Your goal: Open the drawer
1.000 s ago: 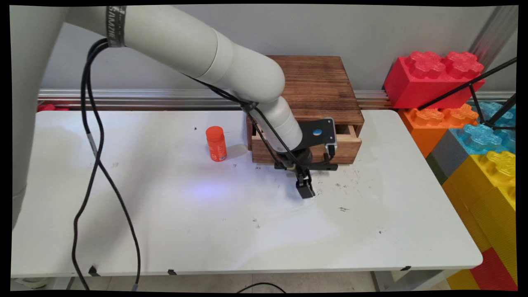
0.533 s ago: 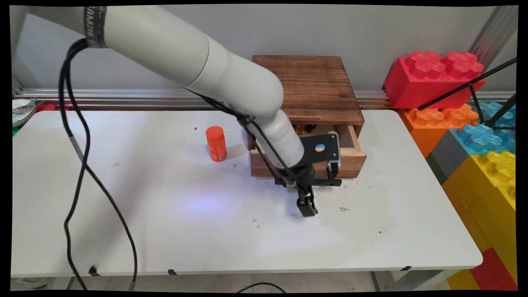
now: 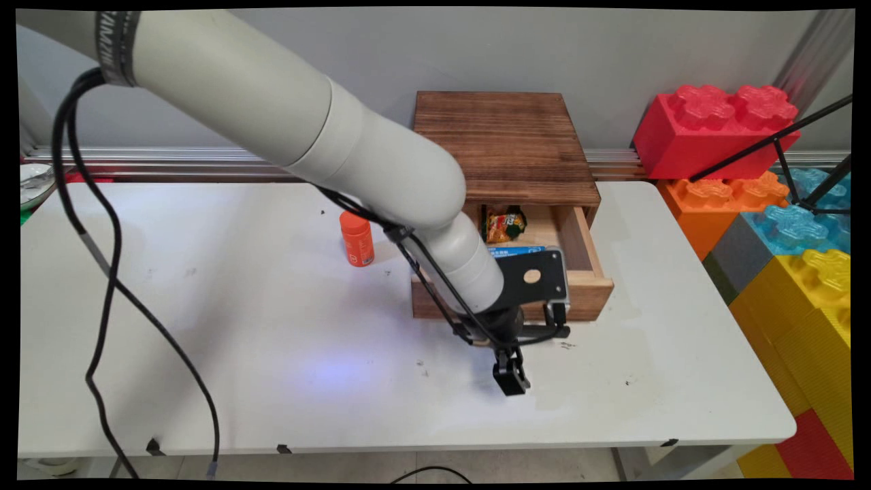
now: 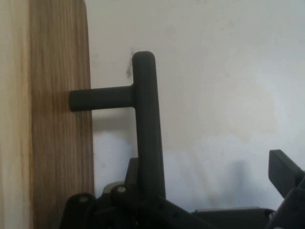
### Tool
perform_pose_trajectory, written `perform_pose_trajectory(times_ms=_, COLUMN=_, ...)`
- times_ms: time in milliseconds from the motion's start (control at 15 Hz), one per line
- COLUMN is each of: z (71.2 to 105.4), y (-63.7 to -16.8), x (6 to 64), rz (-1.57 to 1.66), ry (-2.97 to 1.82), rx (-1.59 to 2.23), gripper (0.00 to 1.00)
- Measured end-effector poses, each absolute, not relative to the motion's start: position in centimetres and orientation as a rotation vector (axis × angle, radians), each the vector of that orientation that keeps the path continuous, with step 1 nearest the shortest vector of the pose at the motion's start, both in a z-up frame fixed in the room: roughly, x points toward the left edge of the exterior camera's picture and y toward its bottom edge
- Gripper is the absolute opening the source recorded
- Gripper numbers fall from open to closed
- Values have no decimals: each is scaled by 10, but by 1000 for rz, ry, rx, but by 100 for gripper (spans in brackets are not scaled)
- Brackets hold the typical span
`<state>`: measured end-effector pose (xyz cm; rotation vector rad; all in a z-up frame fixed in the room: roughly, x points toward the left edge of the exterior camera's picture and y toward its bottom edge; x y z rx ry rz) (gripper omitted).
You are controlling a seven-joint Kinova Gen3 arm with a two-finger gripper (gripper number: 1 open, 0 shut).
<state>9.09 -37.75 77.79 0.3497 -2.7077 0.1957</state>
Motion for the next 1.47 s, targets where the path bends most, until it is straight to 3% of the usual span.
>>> perform_pose_trajectory(times_ms=1467, z=780, y=-305, x=73, rz=157, ry=-2639, rx=432, gripper=100)
